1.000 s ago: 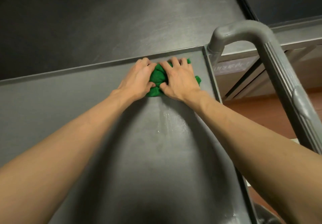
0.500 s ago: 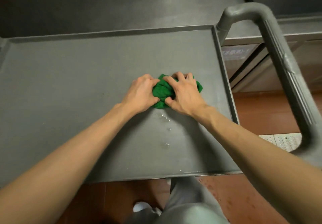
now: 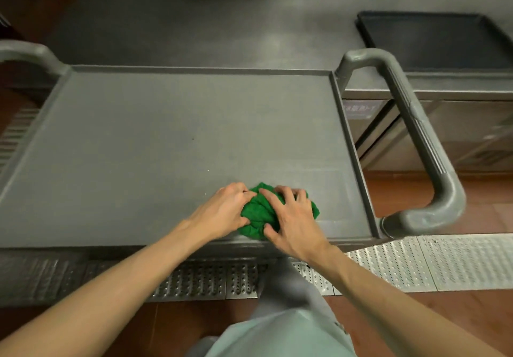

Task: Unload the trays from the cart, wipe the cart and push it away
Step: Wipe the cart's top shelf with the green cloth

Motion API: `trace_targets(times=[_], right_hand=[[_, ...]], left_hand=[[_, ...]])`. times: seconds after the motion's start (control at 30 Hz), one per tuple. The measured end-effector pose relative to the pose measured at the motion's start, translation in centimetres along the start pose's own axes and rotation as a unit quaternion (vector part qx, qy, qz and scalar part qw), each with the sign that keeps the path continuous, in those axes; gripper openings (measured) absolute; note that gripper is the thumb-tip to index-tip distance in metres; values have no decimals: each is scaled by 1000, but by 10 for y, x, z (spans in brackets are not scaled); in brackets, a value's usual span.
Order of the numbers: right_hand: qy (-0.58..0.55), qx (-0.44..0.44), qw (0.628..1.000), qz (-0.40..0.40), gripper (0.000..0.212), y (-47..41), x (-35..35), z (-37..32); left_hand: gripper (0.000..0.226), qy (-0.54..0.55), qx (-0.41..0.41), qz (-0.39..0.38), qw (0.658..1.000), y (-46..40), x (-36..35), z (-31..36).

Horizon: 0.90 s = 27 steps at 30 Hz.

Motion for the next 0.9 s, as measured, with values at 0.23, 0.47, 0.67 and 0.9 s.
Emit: trace_targets(times=[0.23,0.47,0.67,0.9], right_hand=[[4,36,999,-4,79,-1,-12,-23],[24,10,1000,14,70,-33,-17,-18],[27,9,999,34,68,-112,-12,13],[39,26,997,54,65,-232,-1,70]], left_hand=[[49,-6,-1,-6,1000,12,-2,-25],[52,-2,-28,47,998,-13,1,-42],[64,-15,6,110,994,-74,29,-60],[59,-63,74,170,981,-174,79,-77]])
Point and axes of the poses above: each hand's wrist, its own y-axis away from the middle knuckle, its own x-axis out of the back of the hand, z = x × y, the point moved 3 cm from there along -y, towards the middle knuckle, and after that the axes turned 13 degrees about x, right-handed, at the moved point
